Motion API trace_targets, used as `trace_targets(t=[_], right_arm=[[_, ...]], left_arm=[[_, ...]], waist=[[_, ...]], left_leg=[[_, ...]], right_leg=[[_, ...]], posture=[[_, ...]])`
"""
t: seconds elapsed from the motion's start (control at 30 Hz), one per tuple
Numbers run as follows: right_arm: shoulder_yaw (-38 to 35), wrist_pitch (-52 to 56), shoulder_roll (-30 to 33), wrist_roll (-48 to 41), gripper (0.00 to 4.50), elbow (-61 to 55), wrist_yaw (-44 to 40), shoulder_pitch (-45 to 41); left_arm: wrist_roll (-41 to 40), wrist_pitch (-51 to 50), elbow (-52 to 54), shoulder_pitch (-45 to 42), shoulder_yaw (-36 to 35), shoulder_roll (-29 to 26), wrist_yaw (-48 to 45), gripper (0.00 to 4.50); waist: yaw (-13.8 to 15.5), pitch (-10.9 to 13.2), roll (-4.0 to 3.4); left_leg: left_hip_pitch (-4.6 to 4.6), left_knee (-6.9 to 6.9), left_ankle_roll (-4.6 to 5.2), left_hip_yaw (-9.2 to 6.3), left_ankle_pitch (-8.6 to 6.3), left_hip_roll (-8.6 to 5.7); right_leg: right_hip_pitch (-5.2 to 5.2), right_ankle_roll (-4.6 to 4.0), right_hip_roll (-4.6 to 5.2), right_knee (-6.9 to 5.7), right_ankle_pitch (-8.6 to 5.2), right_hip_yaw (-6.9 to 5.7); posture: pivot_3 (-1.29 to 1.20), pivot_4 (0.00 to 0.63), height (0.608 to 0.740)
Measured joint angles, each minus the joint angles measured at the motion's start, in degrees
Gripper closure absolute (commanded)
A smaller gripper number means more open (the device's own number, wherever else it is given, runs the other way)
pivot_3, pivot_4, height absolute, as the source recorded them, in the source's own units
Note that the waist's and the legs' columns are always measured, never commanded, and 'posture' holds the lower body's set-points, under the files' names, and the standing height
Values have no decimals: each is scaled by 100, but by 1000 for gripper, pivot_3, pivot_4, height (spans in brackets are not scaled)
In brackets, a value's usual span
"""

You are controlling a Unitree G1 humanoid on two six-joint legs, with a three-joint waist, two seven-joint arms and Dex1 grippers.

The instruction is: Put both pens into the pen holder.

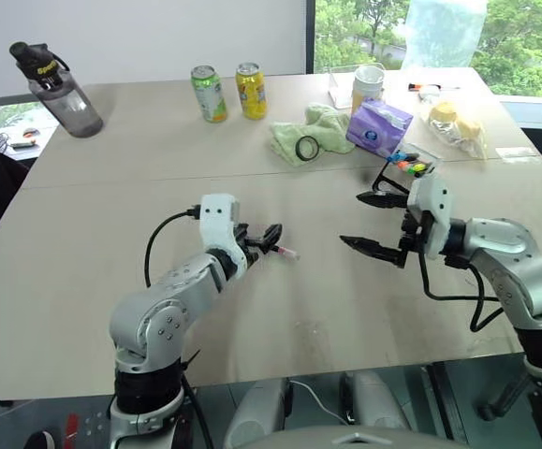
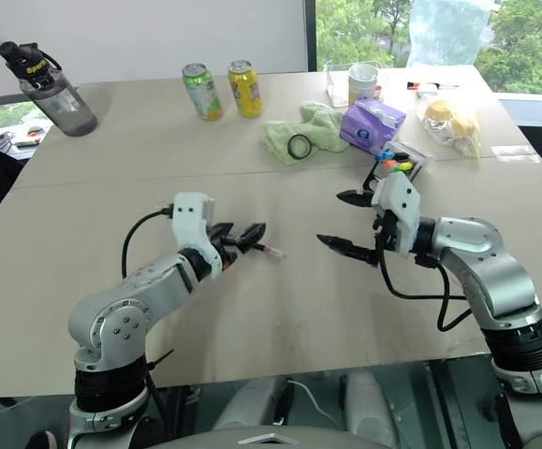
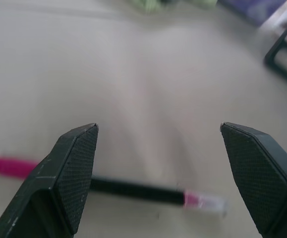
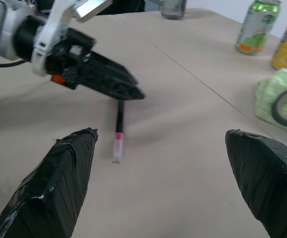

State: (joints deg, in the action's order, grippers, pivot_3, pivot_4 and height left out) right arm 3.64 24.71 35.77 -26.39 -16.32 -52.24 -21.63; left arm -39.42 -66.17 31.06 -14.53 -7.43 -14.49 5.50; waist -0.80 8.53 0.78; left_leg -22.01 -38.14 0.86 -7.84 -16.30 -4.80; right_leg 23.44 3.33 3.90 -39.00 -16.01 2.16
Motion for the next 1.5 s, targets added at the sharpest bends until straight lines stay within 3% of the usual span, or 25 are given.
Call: trace_targets(t=[0.13, 0.3, 0.7, 1.17, 1.37, 1.5], right_arm=[[-18, -49, -1, 46, 62, 4, -3, 128], [-19, -124, -18, 125, 62, 6, 28, 259], [-33, -35, 61, 64, 62, -124, -24, 285], [-126, 128, 209, -59, 62, -194, -107, 405], [-126, 129, 209, -57, 62, -195, -112, 404], [-125, 129, 209, -49, 62, -216, -102, 405]], left_arm=[[114, -394, 97, -32, -104, 65, 252, 425], [561, -788, 89, -270, -330, 895, 988, 425], [1487, -1115, -477, -826, -203, 1453, 1344, 425], [2178, -1307, -699, -1094, -325, 1764, 1356, 425], [2458, -1339, -1094, -1350, -324, 1823, 1394, 425], [2714, -1388, -1327, -1558, -314, 1853, 1465, 425]], waist=[[13, 0, 0], [42, 0, 2], [150, -11, -8], [76, -27, -24], [71, -30, -29], [29, -30, -28]], left_leg=[[0, -4, 0, 0, 0, 0], [1, -7, 0, 0, 0, -2], [31, -12, -1, -5, 0, -2], [44, -11, -2, -4, 0, 0], [137, 5, -3, -8, -1, 1], [145, 4, -4, -18, -1, 2]], right_leg=[[-2, 0, 1, 0, 0, 0], [-7, 1, 2, 0, 0, -3], [-42, 2, 0, 1, 1, -26], [-53, 2, -3, -1, 1, -30], [-147, 6, -5, 11, -2, -39], [-164, 7, -6, 15, -2, -52]], posture=[[0, 150, 740], [0, 150, 740], [0, 150, 740], [0, 150, 740], [0, 150, 740], [0, 150, 740]])
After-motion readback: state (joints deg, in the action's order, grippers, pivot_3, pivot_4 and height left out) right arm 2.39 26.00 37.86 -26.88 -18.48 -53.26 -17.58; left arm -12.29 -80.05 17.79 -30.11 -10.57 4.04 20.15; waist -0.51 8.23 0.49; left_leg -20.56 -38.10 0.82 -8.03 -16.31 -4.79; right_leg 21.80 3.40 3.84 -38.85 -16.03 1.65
